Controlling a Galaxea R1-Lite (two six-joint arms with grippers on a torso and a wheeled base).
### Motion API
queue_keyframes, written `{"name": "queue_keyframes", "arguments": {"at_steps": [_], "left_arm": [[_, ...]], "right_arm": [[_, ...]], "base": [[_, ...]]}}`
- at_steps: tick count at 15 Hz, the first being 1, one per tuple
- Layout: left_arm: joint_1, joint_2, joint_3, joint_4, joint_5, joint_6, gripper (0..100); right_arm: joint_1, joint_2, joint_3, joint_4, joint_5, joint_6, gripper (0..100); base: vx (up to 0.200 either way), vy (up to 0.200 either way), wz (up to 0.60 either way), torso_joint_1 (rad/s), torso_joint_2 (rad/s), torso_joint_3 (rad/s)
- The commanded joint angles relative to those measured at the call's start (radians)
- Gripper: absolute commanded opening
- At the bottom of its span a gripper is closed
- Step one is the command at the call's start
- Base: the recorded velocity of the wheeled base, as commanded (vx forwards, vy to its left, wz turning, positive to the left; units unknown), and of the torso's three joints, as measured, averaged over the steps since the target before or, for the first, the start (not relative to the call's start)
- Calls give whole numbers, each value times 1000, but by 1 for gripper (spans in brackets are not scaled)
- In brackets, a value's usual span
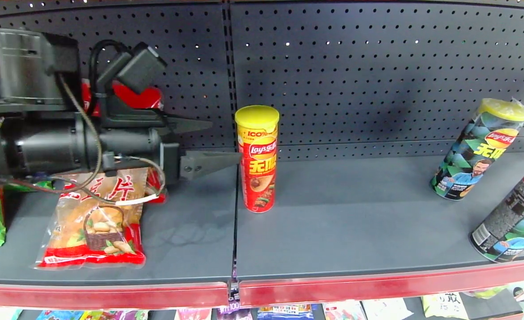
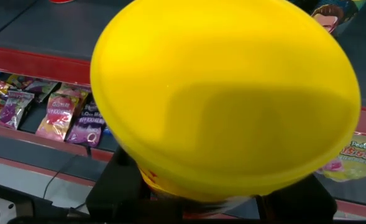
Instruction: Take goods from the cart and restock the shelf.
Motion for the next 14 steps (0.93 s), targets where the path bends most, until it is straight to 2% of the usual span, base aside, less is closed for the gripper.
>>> {"name": "queue_keyframes", "arguments": {"at_steps": [1, 3, 6, 8, 12, 14], "left_arm": [[-14, 118, -53, -3, -2, 2, 100], [-14, 135, -64, -3, 0, 10, 100], [-11, 192, -96, -44, 0, 54, 100], [-17, 223, -98, -102, -2, 56, 100], [-23, 246, -101, -104, -2, 54, 100], [-23, 276, -142, -105, -2, 56, 100]], "right_arm": [[0, 2, 0, -1, 0, 1, 0], [0, 3, 0, -1, 0, 1, 0], [0, 2, 0, 0, -3, 2, 0], [0, 2, 0, 0, -4, 7, 0], [0, 0, 0, 0, -6, 8, 0], [0, 2, 0, 2, -6, 10, 0]], "base": [[0, 0, 0, 0, 0, 0], [0, 0, 0, 0, 0, 0], [0, 0, 0, 0, 0, 0], [0, 0, 0, 0, 0, 0], [0, 0, 0, 0, 0, 0], [0, 0, 0, 0, 0, 0]]}}
